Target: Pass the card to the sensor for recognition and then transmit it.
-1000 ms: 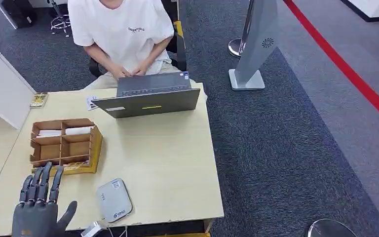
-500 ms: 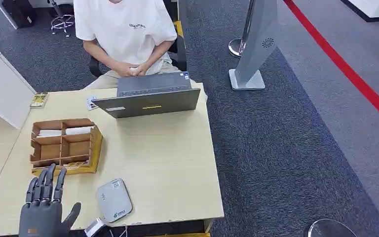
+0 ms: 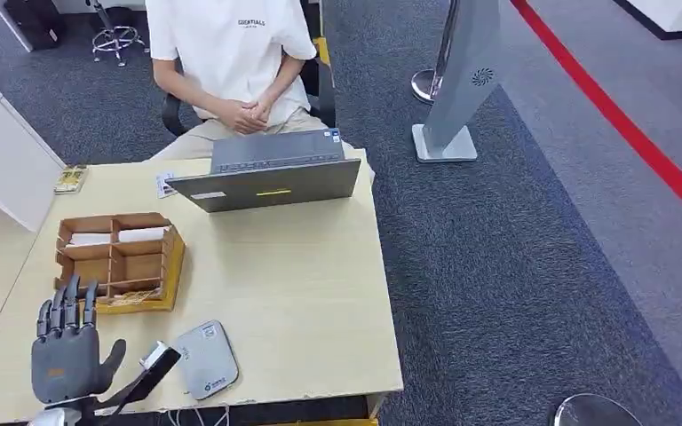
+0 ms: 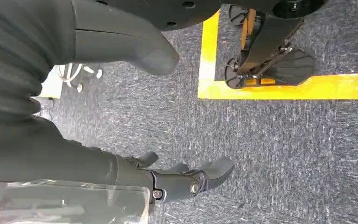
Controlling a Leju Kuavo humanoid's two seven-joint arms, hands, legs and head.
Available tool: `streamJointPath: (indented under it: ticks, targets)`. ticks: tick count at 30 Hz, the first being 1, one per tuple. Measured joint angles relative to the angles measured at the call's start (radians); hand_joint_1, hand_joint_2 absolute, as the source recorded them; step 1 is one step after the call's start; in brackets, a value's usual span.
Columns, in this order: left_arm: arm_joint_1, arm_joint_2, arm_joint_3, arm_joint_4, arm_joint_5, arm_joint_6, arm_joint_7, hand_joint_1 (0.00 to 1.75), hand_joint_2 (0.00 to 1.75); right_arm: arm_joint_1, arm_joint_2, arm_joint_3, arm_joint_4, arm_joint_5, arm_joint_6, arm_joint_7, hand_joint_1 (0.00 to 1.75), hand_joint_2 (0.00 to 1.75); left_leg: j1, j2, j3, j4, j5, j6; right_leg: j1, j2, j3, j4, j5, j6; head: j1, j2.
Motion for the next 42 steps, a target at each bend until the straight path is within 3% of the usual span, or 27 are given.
streamJointPath:
  ticks: [16, 29, 32, 42]
  targets:
    - [-0.131, -0.049, 0.088, 0.191, -0.119, 0.021, -0.047, 0.0, 1.75, -0.007, 0.0, 0.06, 0.0, 0.048, 0.002, 0.014, 0.0, 1.75, 0.0, 0.0, 0.0, 0.0, 0.0, 0.0, 0.0, 0.0, 0.0, 0.0, 0.0, 0.0, 0.0, 0.0]
    - [-0.161, -0.061, 0.109, 0.234, -0.156, 0.021, -0.063, 0.0, 1.75, -0.01, 0.0, 0.074, 0.0, 0.049, 0.004, 0.014, 0.0, 1.75, 0.0, 0.0, 0.0, 0.0, 0.0, 0.0, 0.0, 0.0, 0.0, 0.0, 0.0, 0.0, 0.0, 0.0]
    - [-0.2, -0.09, 0.171, 0.256, -0.201, 0.021, -0.125, 0.0, 1.75, -0.012, 0.0, 0.082, 0.0, 0.05, 0.004, 0.018, 0.0, 1.75, 0.0, 0.0, 0.0, 0.0, 0.0, 0.0, 0.0, 0.0, 0.0, 0.0, 0.0, 0.0, 0.0, 0.0]
    - [-0.213, -0.108, 0.175, 0.257, -0.207, 0.021, -0.106, 0.0, 1.75, -0.012, 0.0, 0.082, 0.0, 0.042, 0.005, 0.019, 0.0, 1.75, 0.0, 0.0, 0.0, 0.0, 0.0, 0.0, 0.0, 0.0, 0.0, 0.0, 0.0, 0.0, 0.0, 0.0]
